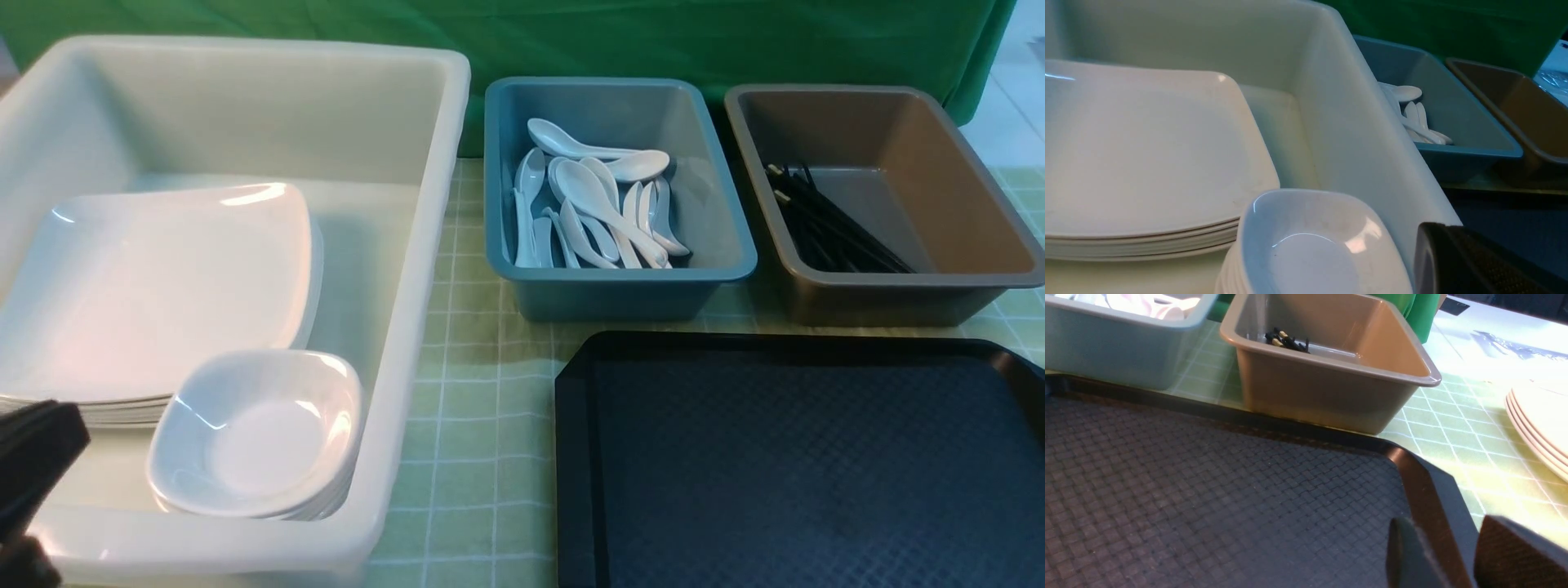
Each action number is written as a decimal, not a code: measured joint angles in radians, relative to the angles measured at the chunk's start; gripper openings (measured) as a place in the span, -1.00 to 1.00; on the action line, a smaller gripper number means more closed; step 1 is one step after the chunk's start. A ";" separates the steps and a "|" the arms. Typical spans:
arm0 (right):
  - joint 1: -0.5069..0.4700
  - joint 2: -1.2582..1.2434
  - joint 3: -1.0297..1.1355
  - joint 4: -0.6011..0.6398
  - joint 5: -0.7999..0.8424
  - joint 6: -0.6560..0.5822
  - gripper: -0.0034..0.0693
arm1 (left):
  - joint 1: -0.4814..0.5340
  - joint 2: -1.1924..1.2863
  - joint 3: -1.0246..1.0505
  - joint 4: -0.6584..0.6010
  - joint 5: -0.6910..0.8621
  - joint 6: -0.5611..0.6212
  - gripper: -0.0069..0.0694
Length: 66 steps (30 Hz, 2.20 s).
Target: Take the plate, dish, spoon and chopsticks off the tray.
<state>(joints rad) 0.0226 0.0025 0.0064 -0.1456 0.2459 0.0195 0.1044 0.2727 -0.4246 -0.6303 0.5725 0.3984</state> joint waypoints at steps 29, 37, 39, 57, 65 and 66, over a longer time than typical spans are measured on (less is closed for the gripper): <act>0.000 0.000 0.000 0.000 -0.001 0.000 -0.25 | 0.000 -0.255 0.383 0.446 -0.333 -0.346 -0.85; 0.000 0.000 0.000 0.000 -0.001 0.000 -0.25 | -0.017 -0.279 0.413 0.468 -0.381 -0.374 -0.85; 0.000 0.000 0.000 0.000 -0.001 0.000 -0.25 | -0.033 -0.279 0.413 0.478 -0.384 -0.374 -0.85; 0.000 0.000 0.000 0.000 -0.001 0.000 -0.25 | -0.052 -0.279 0.413 0.493 -0.386 -0.373 -0.84; 0.000 0.000 0.000 0.000 -0.001 0.000 -0.25 | -0.052 -0.279 0.413 0.493 -0.387 -0.373 -0.83; 0.000 0.000 0.000 0.000 -0.001 0.000 -0.25 | -0.052 -0.279 0.413 0.493 -0.387 -0.373 -0.83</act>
<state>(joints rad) 0.0226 0.0025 0.0064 -0.1456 0.2451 0.0195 0.0522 -0.0066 -0.0119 -0.1370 0.1856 0.0256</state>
